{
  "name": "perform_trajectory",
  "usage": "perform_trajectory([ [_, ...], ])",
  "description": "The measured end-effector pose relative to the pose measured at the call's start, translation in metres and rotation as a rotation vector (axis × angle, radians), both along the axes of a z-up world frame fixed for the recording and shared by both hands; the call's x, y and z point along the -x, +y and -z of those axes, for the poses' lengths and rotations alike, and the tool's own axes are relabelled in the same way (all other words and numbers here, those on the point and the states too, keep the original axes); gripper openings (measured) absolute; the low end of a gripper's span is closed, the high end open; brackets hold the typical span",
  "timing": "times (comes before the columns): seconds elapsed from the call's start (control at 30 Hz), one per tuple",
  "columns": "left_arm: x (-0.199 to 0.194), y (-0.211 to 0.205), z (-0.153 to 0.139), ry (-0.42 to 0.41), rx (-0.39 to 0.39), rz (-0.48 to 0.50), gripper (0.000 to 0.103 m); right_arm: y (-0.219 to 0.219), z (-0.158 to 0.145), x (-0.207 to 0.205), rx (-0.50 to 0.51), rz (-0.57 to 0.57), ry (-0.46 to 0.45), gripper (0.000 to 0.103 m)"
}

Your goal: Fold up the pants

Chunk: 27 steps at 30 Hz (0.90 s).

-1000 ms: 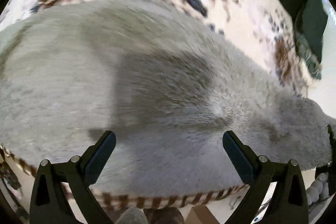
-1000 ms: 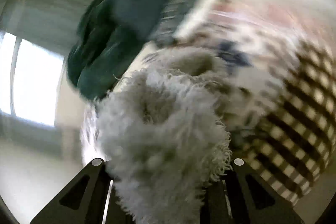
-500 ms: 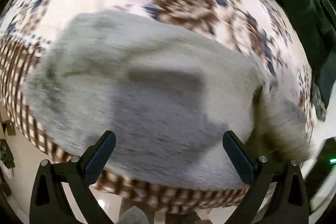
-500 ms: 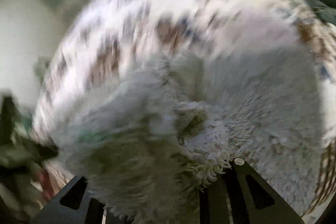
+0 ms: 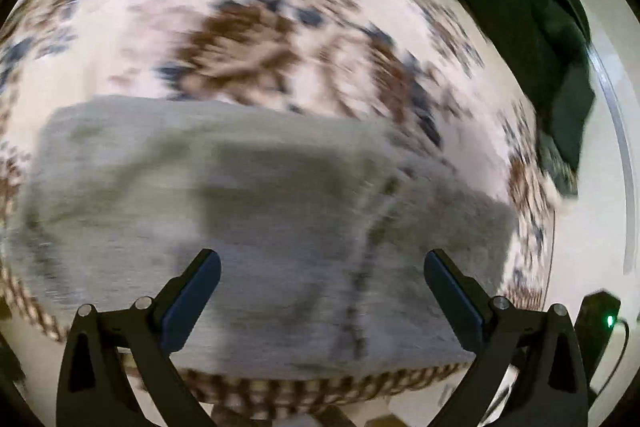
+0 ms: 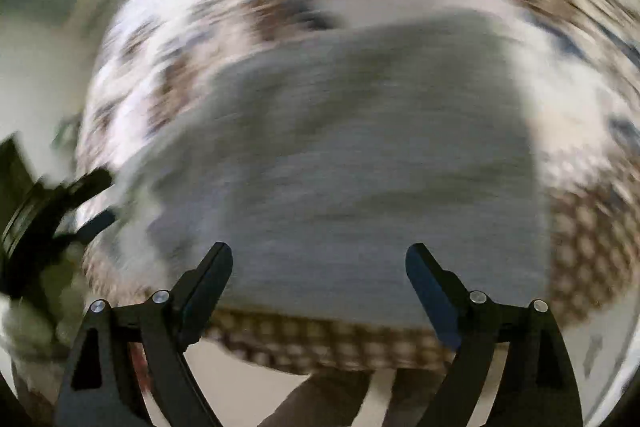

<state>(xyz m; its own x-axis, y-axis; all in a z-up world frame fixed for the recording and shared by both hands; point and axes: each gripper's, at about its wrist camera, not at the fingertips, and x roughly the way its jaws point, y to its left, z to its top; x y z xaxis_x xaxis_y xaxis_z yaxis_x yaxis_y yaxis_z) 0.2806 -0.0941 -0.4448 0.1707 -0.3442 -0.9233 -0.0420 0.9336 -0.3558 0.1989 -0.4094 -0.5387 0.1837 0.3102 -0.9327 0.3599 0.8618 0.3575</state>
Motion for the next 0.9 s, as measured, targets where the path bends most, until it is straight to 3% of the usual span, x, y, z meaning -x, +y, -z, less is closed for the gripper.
perform_trajectory([
  [0.1,-0.001,-0.047,0.027,0.063,-0.029,0.135,0.094,-0.044,0.008,0.003,-0.01,0.121,0.021,0.09],
  [0.13,0.001,-0.058,0.037,0.082,-0.029,0.172,0.077,-0.053,0.009,0.003,-0.001,0.145,0.019,0.09],
  [0.17,0.003,-0.068,0.048,0.099,-0.033,0.204,0.046,-0.06,0.01,0.004,0.01,0.158,0.015,0.09],
  [0.23,0.012,-0.08,0.071,0.144,-0.05,0.247,0.014,-0.066,0.012,0.004,0.024,0.164,0.001,0.09],
  [0.37,0.023,-0.071,0.064,0.077,-0.031,0.219,0.01,-0.065,0.011,0.009,0.035,0.172,0.005,0.09],
  [0.53,0.029,-0.038,0.013,-0.015,0.0,0.128,0.009,-0.069,0.015,0.011,-0.004,0.186,0.005,0.09],
  [0.63,0.031,-0.023,0.001,-0.024,0.0,0.093,0.009,-0.073,0.018,0.01,-0.008,0.168,0.022,0.09],
  [0.7,0.031,-0.019,0.007,-0.01,-0.022,0.094,0.009,-0.074,0.022,0.009,-0.023,0.161,0.037,0.09],
  [0.83,0.033,-0.008,0.045,0.058,-0.074,0.065,0.01,-0.081,0.028,0.006,-0.059,0.157,0.065,0.09],
  [0.9,0.034,-0.001,0.058,0.101,-0.049,0.033,0.011,-0.085,0.031,0.003,-0.068,0.156,0.073,0.09],
])
